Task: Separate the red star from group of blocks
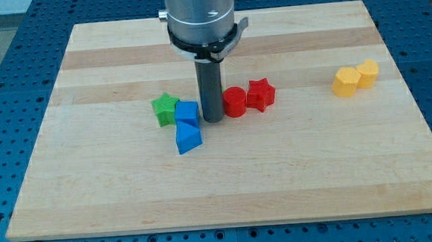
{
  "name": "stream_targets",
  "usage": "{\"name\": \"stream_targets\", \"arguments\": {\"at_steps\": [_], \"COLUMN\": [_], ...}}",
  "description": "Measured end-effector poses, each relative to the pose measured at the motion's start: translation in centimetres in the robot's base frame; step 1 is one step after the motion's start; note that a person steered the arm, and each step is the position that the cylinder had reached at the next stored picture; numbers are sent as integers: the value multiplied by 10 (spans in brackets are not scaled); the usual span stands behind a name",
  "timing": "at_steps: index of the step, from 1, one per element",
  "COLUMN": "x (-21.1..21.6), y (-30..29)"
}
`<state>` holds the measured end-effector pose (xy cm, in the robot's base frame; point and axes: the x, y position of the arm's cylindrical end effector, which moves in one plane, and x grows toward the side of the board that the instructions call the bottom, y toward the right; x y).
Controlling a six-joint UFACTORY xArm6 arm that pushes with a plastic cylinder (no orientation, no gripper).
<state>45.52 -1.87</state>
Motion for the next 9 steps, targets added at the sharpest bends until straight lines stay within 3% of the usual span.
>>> {"name": "stream_targets", "arguments": {"at_steps": [3,8,9], "x": [-9,-68,-51], "y": [54,155,151]}}
